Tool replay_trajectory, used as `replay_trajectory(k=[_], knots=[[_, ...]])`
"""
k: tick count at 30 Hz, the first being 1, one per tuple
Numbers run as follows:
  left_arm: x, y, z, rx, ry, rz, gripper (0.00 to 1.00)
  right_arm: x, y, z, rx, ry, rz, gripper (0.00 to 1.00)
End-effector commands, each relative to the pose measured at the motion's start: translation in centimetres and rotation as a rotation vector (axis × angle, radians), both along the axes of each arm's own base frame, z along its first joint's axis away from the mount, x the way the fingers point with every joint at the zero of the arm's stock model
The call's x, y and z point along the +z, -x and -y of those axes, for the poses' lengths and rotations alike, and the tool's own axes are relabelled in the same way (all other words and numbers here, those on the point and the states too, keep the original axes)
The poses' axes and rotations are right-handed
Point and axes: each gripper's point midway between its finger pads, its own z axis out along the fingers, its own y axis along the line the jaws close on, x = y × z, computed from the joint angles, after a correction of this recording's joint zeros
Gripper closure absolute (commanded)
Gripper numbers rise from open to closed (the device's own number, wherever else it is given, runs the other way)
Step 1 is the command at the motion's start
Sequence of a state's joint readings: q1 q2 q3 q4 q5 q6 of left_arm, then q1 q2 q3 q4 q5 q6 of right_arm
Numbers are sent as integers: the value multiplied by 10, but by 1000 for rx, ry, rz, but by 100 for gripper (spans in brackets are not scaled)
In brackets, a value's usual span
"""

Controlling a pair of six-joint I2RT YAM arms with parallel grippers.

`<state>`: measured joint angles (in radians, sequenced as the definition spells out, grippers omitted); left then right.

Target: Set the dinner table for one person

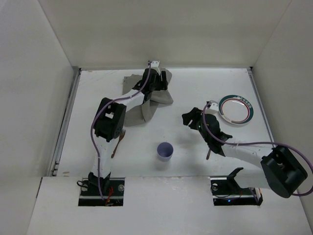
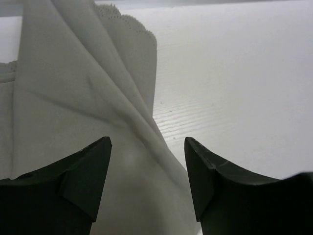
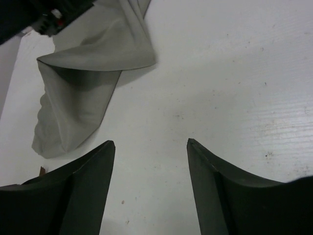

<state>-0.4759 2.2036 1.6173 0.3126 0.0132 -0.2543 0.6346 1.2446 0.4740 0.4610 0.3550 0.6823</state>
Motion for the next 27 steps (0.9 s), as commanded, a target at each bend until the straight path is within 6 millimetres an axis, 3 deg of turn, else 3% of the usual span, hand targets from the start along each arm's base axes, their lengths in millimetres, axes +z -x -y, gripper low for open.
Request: replay_trajectory(k=[1,4,8,13,19,22,27], knots=[[112,7,-6,36,177,188,39,16,-11,-5,-1,-43,51,32],[133,23,-30,99,232,198,38,13,-13,-7,2,-45,42,25],[126,46,-72,239,294,160,38,8,-20,-5,-10,-76,16,20],[73,80,-132,461,314,49,39,-3,-25,-3,-33,-138,-33,18],[10,108,-205,684,190,-58,39,-20,-41,-15,-64,-234,-131,16],[-4,109,-222,727,155,-99,40,-19,-58,-24,-74,-316,-169,17],[-18,107,-230,748,117,-136,40,-21,-98,-35,-121,-407,-209,22]])
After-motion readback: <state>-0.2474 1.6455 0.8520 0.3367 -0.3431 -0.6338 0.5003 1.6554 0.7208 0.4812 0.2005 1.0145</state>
